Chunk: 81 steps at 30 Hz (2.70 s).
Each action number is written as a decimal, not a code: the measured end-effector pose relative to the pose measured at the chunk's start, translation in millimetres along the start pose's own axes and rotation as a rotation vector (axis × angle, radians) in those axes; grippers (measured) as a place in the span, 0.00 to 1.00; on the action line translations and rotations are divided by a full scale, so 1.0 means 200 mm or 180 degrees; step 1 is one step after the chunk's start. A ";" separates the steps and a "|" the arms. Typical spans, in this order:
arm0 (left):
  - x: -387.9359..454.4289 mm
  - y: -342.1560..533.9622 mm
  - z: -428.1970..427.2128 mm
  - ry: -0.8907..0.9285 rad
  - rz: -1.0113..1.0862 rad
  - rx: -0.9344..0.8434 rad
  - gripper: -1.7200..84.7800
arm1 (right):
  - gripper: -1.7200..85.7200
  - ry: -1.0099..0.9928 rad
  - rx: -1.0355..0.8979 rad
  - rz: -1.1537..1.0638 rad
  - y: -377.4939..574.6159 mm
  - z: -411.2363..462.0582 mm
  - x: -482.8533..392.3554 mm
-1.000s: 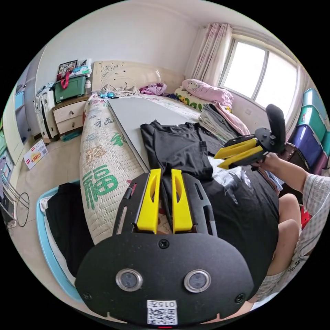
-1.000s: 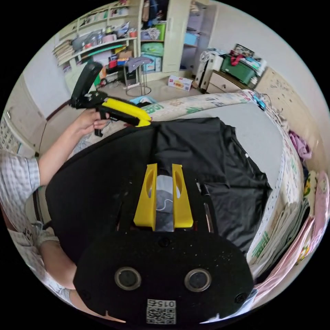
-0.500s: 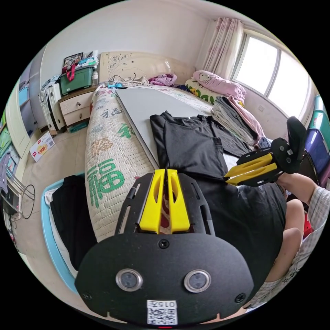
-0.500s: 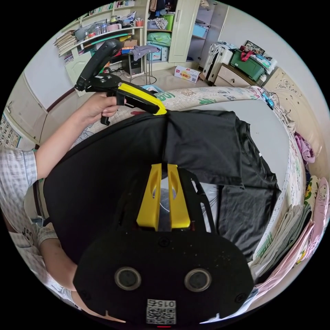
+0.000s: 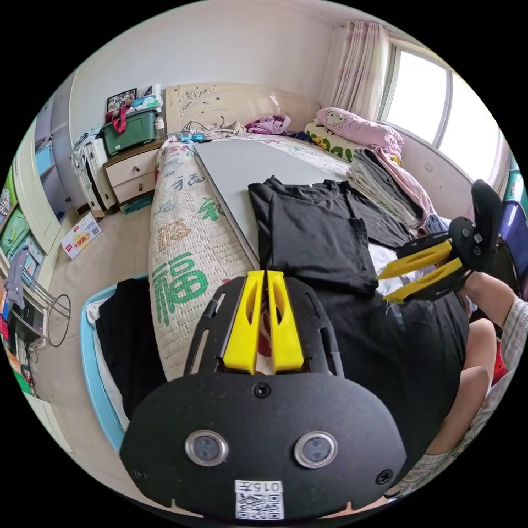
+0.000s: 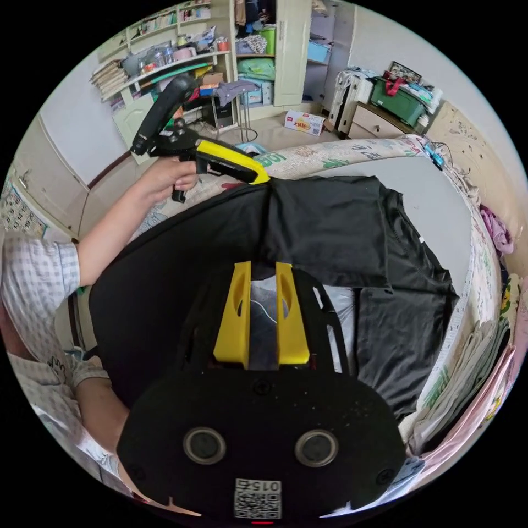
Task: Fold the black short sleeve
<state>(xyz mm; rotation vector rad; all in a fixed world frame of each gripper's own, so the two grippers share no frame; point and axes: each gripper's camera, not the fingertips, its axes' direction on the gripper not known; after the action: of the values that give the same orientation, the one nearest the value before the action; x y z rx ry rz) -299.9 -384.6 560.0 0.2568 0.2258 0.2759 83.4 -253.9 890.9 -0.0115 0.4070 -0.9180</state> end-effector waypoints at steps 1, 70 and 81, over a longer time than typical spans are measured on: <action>0.02 0.00 -0.03 -0.0148 0.0010 -0.0011 0.02 | 0.11 0.0044 0.0085 0.0140 0.02 -0.08 0.07; 0.61 -0.02 -1.14 0.0744 0.0575 0.0648 0.02 | 0.02 -0.0276 0.0912 -0.0027 0.50 -2.47 -0.05; 0.80 1.28 -1.27 0.0783 -0.0126 0.0132 0.02 | 0.04 -0.0443 -0.0488 -0.0134 0.96 -2.17 -0.75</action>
<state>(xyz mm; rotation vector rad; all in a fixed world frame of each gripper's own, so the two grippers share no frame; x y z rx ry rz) -274.9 -43.1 363.4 0.2590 0.4795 0.2637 0.5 50.3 504.5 -0.2237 0.3479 -0.9197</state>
